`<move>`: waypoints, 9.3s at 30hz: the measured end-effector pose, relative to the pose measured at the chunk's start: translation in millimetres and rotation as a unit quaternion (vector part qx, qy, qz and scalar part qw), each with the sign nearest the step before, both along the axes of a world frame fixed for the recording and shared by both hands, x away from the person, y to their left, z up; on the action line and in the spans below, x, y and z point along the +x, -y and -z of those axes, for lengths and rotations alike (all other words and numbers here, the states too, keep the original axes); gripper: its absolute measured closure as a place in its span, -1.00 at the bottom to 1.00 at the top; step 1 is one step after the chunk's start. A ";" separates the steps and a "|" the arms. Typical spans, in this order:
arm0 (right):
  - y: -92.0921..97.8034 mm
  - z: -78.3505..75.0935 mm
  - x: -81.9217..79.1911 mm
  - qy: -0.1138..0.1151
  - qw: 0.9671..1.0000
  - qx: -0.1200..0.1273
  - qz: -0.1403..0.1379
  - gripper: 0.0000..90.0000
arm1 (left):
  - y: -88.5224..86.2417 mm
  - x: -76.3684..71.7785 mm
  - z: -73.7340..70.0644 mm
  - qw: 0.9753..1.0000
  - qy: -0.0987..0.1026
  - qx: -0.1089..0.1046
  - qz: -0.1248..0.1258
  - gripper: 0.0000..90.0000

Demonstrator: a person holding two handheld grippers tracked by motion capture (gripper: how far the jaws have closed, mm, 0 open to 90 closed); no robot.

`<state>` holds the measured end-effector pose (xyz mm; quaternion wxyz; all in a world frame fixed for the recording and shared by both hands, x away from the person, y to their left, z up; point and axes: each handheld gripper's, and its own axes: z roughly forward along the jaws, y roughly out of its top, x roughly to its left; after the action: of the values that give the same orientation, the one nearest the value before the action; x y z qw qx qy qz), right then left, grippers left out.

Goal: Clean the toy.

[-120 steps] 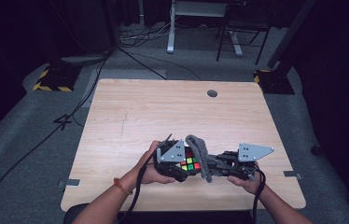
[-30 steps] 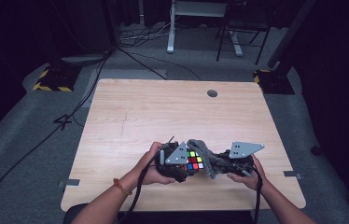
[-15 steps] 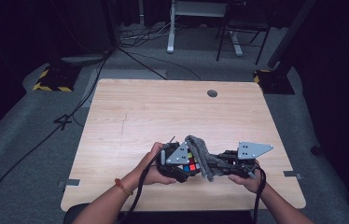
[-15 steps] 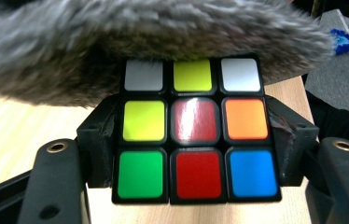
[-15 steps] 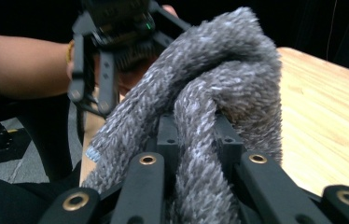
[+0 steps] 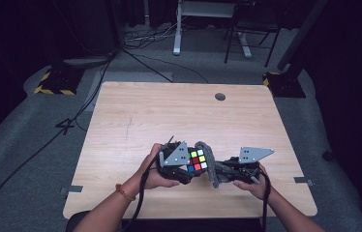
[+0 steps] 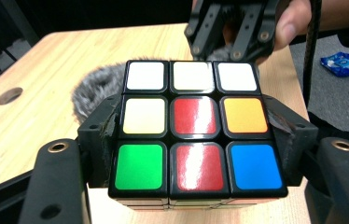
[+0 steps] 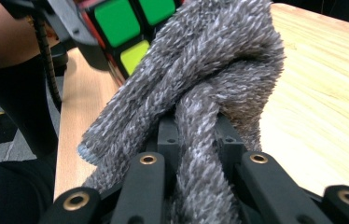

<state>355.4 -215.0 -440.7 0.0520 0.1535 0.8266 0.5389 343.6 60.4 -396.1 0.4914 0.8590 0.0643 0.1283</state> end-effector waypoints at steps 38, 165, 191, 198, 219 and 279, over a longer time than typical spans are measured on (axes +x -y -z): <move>8.8 -15.1 -6.8 0.018 0.997 0.071 -0.021 0.73 | -0.4 0.0 0.1 1.000 -0.002 -0.020 0.011 -0.28; 0.1 -8.0 -8.5 0.028 0.999 0.033 -0.015 0.73 | -4.3 0.1 -3.6 1.000 -0.001 -0.015 0.007 -0.26; -1.1 -28.5 -21.3 0.071 0.994 0.073 -0.026 0.73 | 16.5 -2.1 9.3 0.999 -0.021 0.029 0.023 -0.28; -5.7 -32.1 -24.0 0.087 0.995 0.052 -0.016 0.72 | 18.0 -1.2 10.3 0.999 -0.015 0.036 0.023 -0.27; 7.2 -15.4 -11.3 0.054 0.998 0.023 -0.006 0.72 | -1.5 0.0 -2.2 1.000 0.003 0.023 0.000 -0.27; 27.0 20.6 32.8 0.014 0.986 -0.138 0.089 0.67 | -27.3 49.6 46.1 0.992 -0.045 0.071 -0.096 -0.27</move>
<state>388.2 -242.0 -461.3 0.1318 0.2102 0.8751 0.4154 393.2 87.7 -442.2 0.4114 0.8863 0.1598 0.1401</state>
